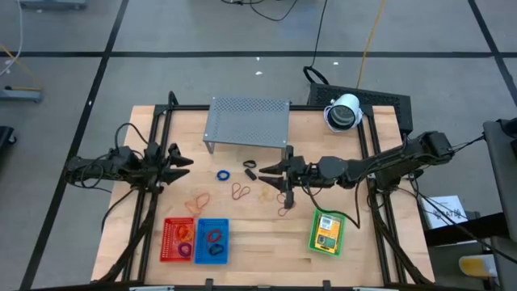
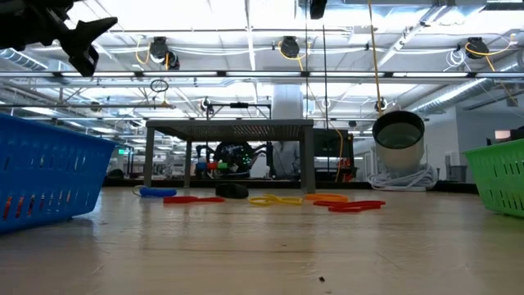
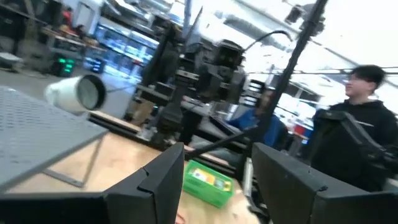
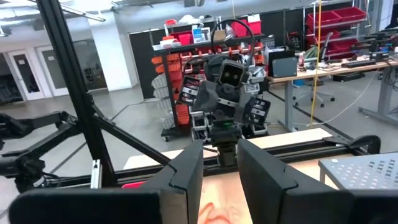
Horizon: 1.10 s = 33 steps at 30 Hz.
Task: Pick & Place Office Desk Supplies
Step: Put the red spring keychain into the red bin
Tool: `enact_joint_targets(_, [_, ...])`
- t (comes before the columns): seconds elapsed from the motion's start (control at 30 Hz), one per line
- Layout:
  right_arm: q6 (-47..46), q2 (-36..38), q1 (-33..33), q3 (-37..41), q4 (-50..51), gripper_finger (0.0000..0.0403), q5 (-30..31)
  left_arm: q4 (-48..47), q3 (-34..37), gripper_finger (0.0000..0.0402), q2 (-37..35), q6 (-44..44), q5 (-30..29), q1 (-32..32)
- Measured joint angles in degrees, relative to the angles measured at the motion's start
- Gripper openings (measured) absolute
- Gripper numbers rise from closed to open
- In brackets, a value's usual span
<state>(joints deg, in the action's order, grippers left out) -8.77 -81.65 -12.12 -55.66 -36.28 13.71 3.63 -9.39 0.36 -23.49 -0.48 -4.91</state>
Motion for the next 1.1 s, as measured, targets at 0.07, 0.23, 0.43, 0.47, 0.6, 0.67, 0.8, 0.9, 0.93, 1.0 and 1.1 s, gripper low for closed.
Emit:
enact_joint_targets(0.07, [0.40,0.00,0.00,0.00,-0.38,0.0089,-0.06,0.95,0.00,0.0198,0.00,0.25,3.38,0.01])
enact_joint_targets(0.23, [0.45,0.00,0.02,0.00,-0.32,0.0089,-0.26,-2.46,-4.58,0.0198,4.51,-4.75,11.69,-0.10])
enact_joint_targets(0.43, [0.47,-0.02,0.01,0.00,-0.33,0.0089,-0.38,-24.09,-21.48,0.0198,26.61,-6.67,13.70,-3.80])
enact_joint_targets(0.47, [0.54,-0.02,0.00,0.00,-0.34,0.0089,-0.41,-26.83,-24.73,0.0198,31.27,-6.58,14.32,-5.02])
enact_joint_targets(0.6, [1.69,-0.02,0.02,0.00,0.07,0.0089,-0.46,-37.53,-37.58,0.0198,48.83,-6.97,13.67,-11.37])
enact_joint_targets(0.67, [2.34,-0.02,0.01,0.00,0.23,0.0089,-0.47,-41.78,-43.19,0.0198,56.46,-8.03,11.78,-14.45])
enact_joint_targets(0.8, [2.39,-0.02,-0.18,-0.02,1.25,0.0089,-0.48,-45.37,-53.16,0.0198,66.99,-12.85,5.06,-20.04])
enact_joint_targets(0.9, [2.40,0.35,-0.69,-0.02,2.78,0.0089,-0.48,-46.95,-59.33,0.0198,71.76,-19.18,-0.19,-23.54])
enact_joint_targets(0.93, [2.40,0.53,-0.96,-0.02,3.40,0.0089,-0.48,-47.85,-61.11,0.0198,73.18,-21.61,-1.37,-24.55])
enact_joint_targets(1.0, [2.40,0.68,-1.43,-0.09,4.46,0.0089,-0.50,-49.86,-63.90,0.0198,75.93,-27.09,-3.25,-26.52])
enact_joint_targets(1.1, [2.39,1.42,-2.40,-0.09,6.73,0.0089,-0.51,-52.97,-65.71,0.0198,79.39,-36.55,-5.38,-29.92])
